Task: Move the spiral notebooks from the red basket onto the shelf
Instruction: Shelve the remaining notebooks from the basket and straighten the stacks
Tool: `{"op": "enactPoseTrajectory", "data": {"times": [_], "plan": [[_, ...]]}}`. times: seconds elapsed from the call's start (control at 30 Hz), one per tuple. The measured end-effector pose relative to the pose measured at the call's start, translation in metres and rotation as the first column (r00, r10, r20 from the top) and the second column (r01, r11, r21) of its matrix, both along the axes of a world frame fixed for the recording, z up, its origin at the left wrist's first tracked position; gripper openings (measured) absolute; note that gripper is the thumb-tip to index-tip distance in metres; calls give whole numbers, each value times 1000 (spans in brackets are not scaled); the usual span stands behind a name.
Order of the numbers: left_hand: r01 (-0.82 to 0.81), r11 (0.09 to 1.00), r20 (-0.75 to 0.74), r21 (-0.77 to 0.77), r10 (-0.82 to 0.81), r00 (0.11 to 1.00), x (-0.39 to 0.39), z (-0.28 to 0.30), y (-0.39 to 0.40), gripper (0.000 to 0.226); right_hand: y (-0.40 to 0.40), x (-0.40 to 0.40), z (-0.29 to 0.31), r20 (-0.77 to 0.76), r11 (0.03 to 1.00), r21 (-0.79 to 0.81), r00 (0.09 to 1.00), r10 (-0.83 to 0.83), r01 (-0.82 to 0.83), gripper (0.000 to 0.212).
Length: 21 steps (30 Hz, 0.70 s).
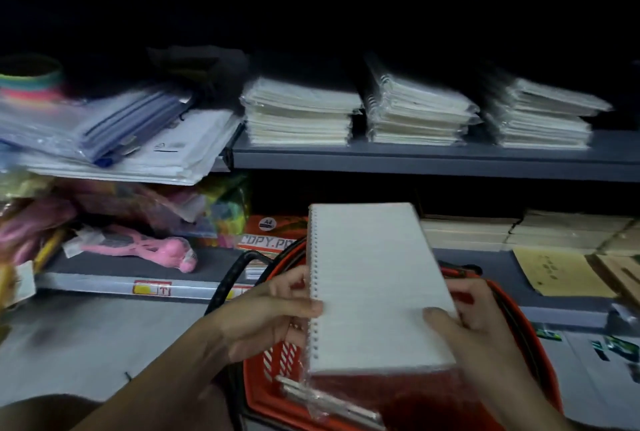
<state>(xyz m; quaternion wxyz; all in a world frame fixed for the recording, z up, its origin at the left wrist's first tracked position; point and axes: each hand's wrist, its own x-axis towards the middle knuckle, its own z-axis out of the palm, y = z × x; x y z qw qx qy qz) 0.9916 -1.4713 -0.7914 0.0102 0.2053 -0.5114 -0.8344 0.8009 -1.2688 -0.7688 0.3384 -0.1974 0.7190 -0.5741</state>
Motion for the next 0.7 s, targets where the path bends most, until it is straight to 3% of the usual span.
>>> {"op": "enactPoseTrajectory", "data": {"times": [0.13, 0.3, 0.47, 0.7], "plan": [[-76, 997, -98, -25, 73, 992, 3, 15, -5, 51, -7, 2, 14, -111, 986, -158, 993, 29, -47, 34], [-192, 981, -198, -12, 186, 962, 5, 29, -17, 38, -25, -3, 27, -135, 952, -275, 986, 98, -132, 34], [-289, 957, -269, -33, 270, 924, 9, 42, -32, 63, -49, -4, 34, -200, 916, -339, 968, 154, -215, 46], [-550, 834, -334, 45, 532, 778, -3, 65, -59, 39, -100, -4, 46, -157, 852, -459, 967, 199, -250, 53]]}}
